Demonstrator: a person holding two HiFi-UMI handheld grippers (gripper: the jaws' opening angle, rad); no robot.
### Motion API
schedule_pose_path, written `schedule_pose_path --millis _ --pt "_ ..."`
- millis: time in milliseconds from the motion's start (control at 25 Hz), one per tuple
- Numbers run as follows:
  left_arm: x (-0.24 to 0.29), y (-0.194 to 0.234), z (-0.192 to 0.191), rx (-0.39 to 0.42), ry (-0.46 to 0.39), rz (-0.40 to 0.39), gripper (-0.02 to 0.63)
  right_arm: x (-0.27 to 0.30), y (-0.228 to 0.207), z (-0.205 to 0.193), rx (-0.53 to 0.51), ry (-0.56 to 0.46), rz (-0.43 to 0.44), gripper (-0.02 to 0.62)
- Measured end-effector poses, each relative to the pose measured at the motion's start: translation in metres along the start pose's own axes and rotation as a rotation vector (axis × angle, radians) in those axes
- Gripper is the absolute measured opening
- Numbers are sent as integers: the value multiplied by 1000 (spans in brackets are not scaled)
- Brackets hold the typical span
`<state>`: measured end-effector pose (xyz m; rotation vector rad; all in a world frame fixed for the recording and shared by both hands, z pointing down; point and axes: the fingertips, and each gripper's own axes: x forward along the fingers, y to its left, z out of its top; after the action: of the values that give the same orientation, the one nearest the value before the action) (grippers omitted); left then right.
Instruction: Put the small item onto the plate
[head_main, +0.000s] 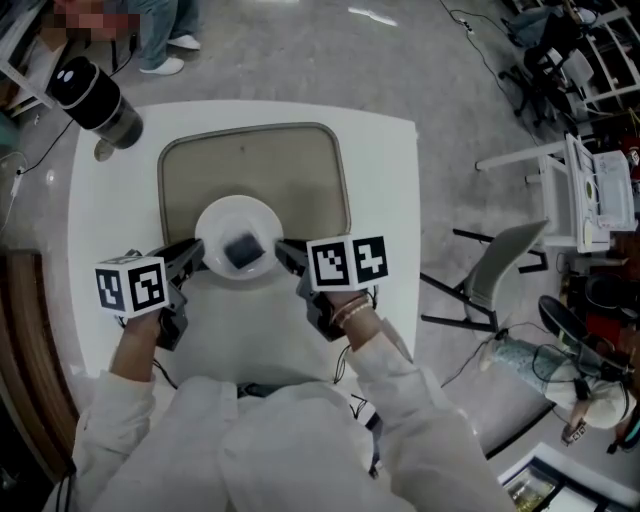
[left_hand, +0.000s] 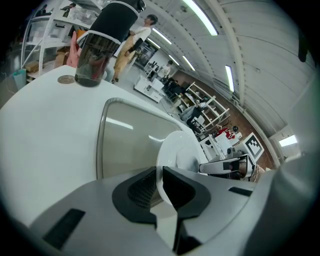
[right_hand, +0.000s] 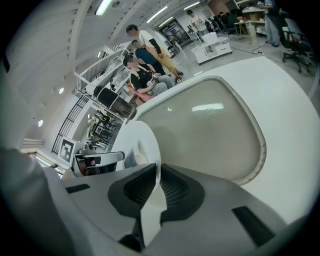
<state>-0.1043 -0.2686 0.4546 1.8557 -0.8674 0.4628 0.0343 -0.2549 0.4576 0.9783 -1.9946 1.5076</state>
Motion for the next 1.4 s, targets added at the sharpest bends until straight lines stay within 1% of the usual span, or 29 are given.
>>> schedule_pose_path --millis 280,480,800,960,1040,1240,1400 --pt "24 5 27 -2 -15 12 48 8 -16 30 -11 -7 -20 40" --pt "40 12 39 30 13 18 48 19 -29 44 -23 18 -45 40" --pt "59 21 52 12 23 -3 48 35 -47 59 -34 40 -83 41" --pt "65 21 57 9 22 -16 48 38 -50 64 -59 36 -104 41" --pt "65 20 59 26 18 -7 48 37 -50 66 -60 30 -106 41" --pt "66 22 61 112 15 40 49 37 -48 67 -53 23 -123 41" --pt "66 22 60 132 18 36 49 36 -49 67 -31 8 -138 41"
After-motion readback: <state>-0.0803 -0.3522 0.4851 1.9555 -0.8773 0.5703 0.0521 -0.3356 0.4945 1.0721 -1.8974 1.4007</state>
